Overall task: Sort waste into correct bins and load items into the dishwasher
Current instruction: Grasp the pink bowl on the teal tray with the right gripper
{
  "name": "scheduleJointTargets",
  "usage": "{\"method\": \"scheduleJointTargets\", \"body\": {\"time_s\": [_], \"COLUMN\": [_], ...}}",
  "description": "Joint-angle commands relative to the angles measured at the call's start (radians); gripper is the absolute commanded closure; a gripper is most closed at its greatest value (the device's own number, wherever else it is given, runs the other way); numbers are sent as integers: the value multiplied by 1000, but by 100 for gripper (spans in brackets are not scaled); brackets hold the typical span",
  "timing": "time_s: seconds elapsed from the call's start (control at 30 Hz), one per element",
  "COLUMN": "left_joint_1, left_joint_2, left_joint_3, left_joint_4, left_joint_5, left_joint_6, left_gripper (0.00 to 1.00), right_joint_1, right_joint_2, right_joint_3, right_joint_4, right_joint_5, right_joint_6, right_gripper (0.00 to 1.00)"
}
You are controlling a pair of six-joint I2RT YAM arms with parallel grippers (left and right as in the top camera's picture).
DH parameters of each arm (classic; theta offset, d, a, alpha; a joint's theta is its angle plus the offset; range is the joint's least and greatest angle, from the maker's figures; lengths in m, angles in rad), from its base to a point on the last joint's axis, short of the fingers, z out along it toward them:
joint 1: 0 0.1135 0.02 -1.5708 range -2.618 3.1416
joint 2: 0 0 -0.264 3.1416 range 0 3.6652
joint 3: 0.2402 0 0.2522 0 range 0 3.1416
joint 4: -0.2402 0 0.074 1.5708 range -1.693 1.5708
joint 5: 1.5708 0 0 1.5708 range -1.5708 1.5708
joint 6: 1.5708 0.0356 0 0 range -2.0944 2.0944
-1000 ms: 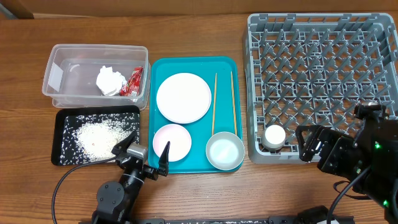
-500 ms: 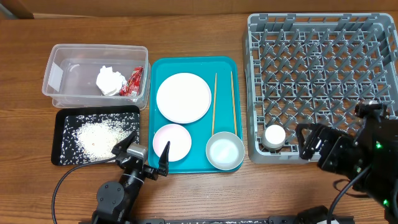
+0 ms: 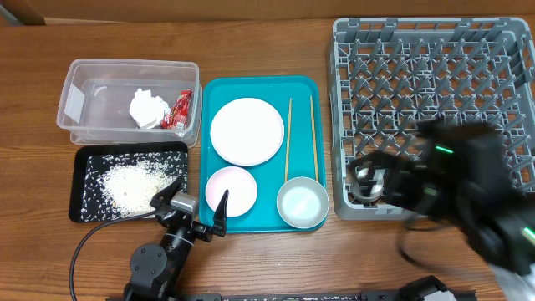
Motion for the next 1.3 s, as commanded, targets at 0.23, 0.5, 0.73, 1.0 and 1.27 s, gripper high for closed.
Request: {"method": "scheduleJointTargets", "body": {"time_s": [0.23, 0.5, 0.73, 1.0, 1.27], "left_joint_1": [6, 6, 6, 6, 6], "left_joint_2": [-10, -10, -10, -10, -10], "left_joint_3": [-13, -13, -13, -13, -13], "left_joint_4": [6, 6, 6, 6, 6], "left_joint_5": [0, 0, 0, 0, 0], "left_joint_6": [5, 5, 5, 5, 5], "left_gripper": [0, 0, 0, 0, 0], "right_joint_1": [435, 502, 510, 509, 500], "right_joint_2": [100, 213, 411, 523, 525], "right_joint_3": [-255, -257, -258, -274, -329], "right_joint_4": [183, 270, 230, 273, 348], "right_joint_5": [336, 350, 290, 311, 272], "right_joint_6": [235, 303, 585, 708, 726], "right_gripper": [0, 0, 5, 22, 16]}}
